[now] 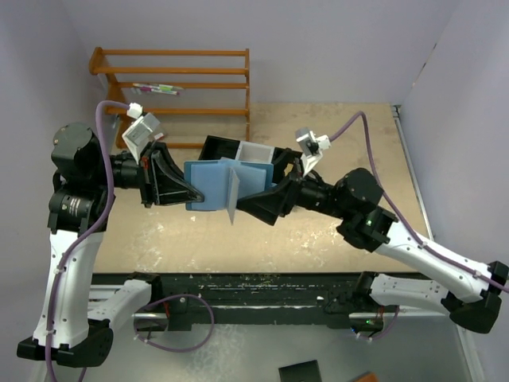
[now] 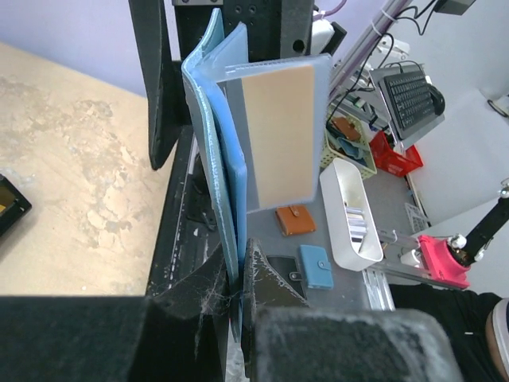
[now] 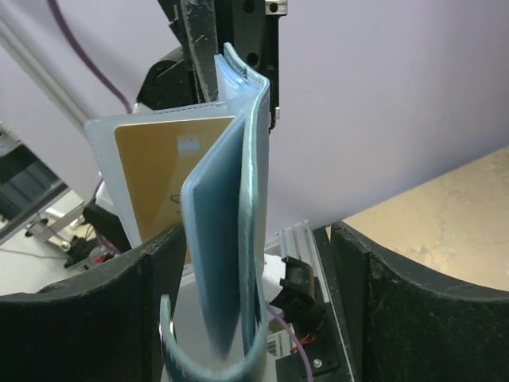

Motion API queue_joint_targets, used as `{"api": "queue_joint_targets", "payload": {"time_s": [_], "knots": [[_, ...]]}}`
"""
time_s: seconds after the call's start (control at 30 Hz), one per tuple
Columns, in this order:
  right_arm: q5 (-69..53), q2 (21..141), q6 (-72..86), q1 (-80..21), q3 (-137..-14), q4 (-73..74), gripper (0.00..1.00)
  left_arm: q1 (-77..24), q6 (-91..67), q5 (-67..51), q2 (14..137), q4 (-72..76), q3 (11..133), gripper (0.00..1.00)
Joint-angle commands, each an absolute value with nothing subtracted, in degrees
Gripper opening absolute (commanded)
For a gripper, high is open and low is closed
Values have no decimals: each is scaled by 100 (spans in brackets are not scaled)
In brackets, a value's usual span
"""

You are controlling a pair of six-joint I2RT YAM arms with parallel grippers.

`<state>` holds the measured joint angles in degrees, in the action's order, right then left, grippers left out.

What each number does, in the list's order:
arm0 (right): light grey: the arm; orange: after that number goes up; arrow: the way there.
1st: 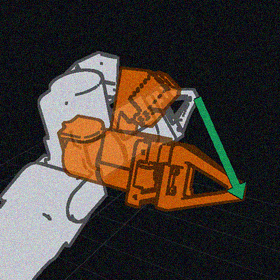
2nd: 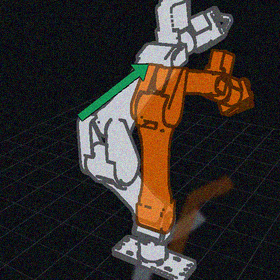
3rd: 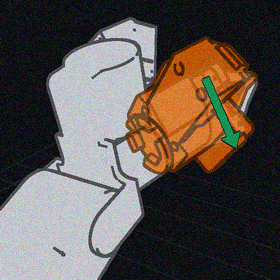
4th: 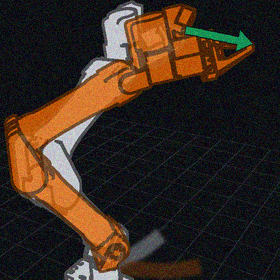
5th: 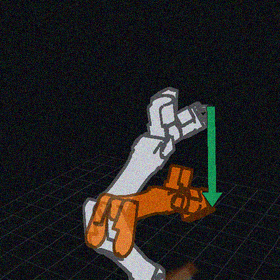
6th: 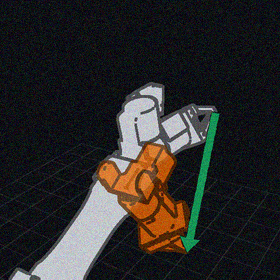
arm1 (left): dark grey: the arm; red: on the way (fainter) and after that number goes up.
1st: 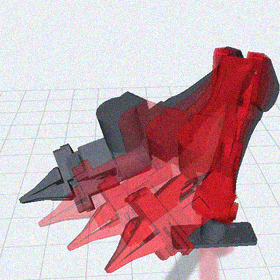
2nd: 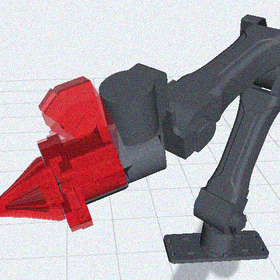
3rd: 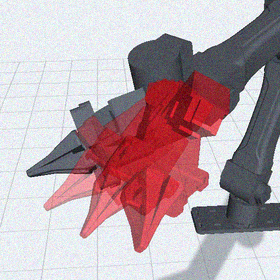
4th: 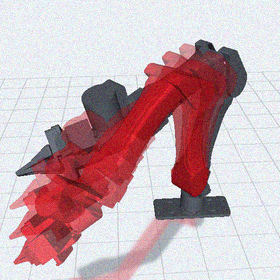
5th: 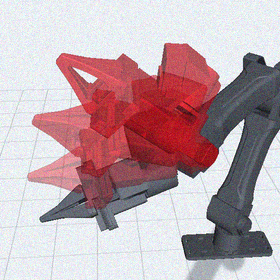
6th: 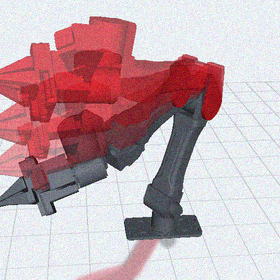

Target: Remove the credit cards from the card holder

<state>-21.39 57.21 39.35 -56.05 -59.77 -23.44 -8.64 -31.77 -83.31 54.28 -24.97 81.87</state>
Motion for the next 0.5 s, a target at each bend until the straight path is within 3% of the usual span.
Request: {"api": "queue_joint_targets", "payload": {"time_s": [0.0, 0.2, 0.47], "knots": [[-921, 5993, 3573, -6051, -6447, -1857, 78, -853, -2524, -8164, 5440, -2911, 8364, 0], [-3, 6337, 3305, -6547, -6820, -1553, 76, -853, -2206, -8204, 5401, -3236, 8341, 0], [334, 6142, 3037, -6776, -6892, -1388, 40, -853, -1996, -8259, 5352, -3423, 8339, 0]]}}
